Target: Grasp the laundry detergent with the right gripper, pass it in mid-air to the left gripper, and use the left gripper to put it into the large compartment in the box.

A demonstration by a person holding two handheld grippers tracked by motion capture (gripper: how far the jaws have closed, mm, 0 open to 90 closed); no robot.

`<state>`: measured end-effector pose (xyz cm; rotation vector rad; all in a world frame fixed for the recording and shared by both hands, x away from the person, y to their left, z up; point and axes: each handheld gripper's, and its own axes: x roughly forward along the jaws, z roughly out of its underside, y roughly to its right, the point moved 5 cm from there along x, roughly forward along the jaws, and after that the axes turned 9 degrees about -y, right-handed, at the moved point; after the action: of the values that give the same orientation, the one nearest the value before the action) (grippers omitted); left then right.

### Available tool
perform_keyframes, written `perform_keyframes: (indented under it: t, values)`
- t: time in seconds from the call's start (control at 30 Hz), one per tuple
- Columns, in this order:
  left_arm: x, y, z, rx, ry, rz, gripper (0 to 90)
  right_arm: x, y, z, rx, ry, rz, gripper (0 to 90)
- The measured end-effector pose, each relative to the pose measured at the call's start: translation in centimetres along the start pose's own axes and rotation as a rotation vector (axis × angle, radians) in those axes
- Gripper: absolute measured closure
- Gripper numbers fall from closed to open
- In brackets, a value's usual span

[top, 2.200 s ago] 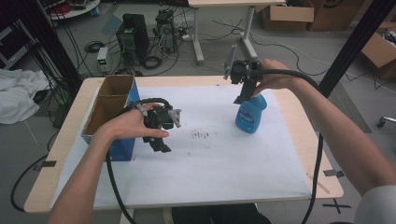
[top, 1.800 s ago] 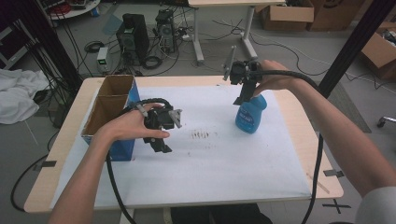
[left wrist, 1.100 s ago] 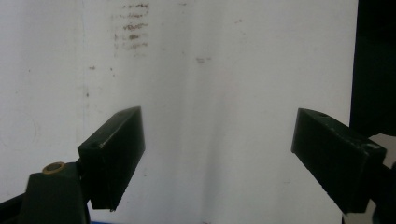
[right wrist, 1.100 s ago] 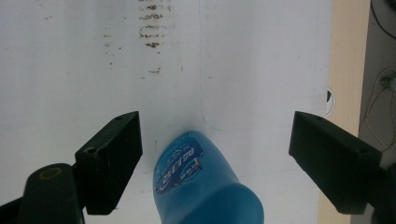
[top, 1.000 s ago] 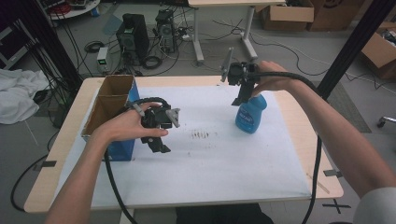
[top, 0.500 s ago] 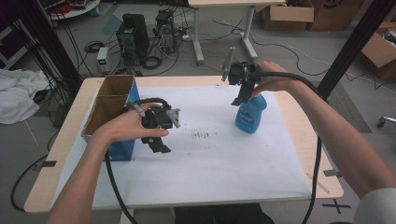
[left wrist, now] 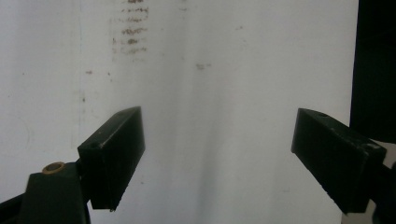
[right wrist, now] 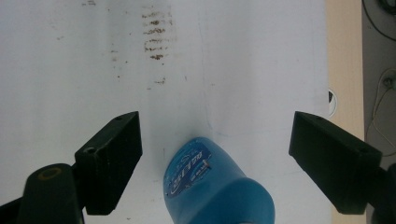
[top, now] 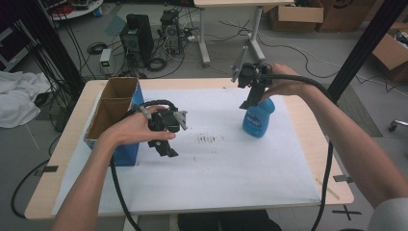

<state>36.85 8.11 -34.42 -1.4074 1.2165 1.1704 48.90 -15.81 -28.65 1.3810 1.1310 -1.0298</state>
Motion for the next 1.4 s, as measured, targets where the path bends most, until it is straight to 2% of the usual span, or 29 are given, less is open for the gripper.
perform_keyframes:
  t: [0.27,0.57,0.7,0.8,0.83,0.9,1.03,1.2,1.23,1.27,1.3,1.33,1.4]
  values:
    - [-0.2,0.2,-0.6,0.013,0.000,-0.009,17.9,-1.9,-0.3,1.4,0.047,0.064,0.013,17.0]
    - [-0.3,0.5,-0.6,0.004,0.018,-0.011,17.9,-3.4,-0.3,3.4,0.115,0.108,0.011,16.6]
    - [-0.3,0.5,-0.5,-0.001,0.026,-0.015,17.9,-3.8,-0.2,4.1,0.153,0.121,0.018,16.7]
    - [-0.3,0.5,-0.6,0.001,0.026,-0.015,17.9,-4.1,0.0,5.1,0.222,0.142,0.034,16.5]
    - [-0.3,0.6,-0.6,0.002,0.027,-0.017,17.9,-4.1,0.0,5.1,0.222,0.142,0.034,16.5]
    - [-0.2,0.6,-0.7,0.004,0.028,-0.017,17.9,-3.9,0.0,5.9,0.281,0.159,0.037,16.3]
    - [-0.2,0.5,-0.8,0.005,0.032,-0.018,17.9,-2.9,-0.2,6.7,0.358,0.175,0.023,16.2]
    - [-0.1,0.5,-0.8,0.005,0.031,-0.020,17.6,-1.6,-0.4,7.8,0.421,0.192,0.051,16.5]
    - [-0.1,0.5,-0.8,0.005,0.031,-0.020,17.7,-1.6,-0.4,7.8,0.421,0.192,0.051,16.5]
    - [-0.1,0.5,-0.8,0.007,0.033,-0.020,17.6,-1.1,-0.4,8.3,0.455,0.213,0.049,16.5]
    - [-0.1,0.5,-0.8,0.007,0.033,-0.020,17.6,-1.1,-0.4,8.3,0.455,0.213,0.049,16.5]
    - [-0.1,0.4,-0.8,0.012,0.030,-0.023,17.6,-0.6,-0.4,8.7,0.487,0.230,0.043,16.3]
    - [0.0,0.4,-0.8,0.004,0.031,-0.022,17.7,-0.2,-0.5,9.0,0.508,0.235,0.044,16.3]
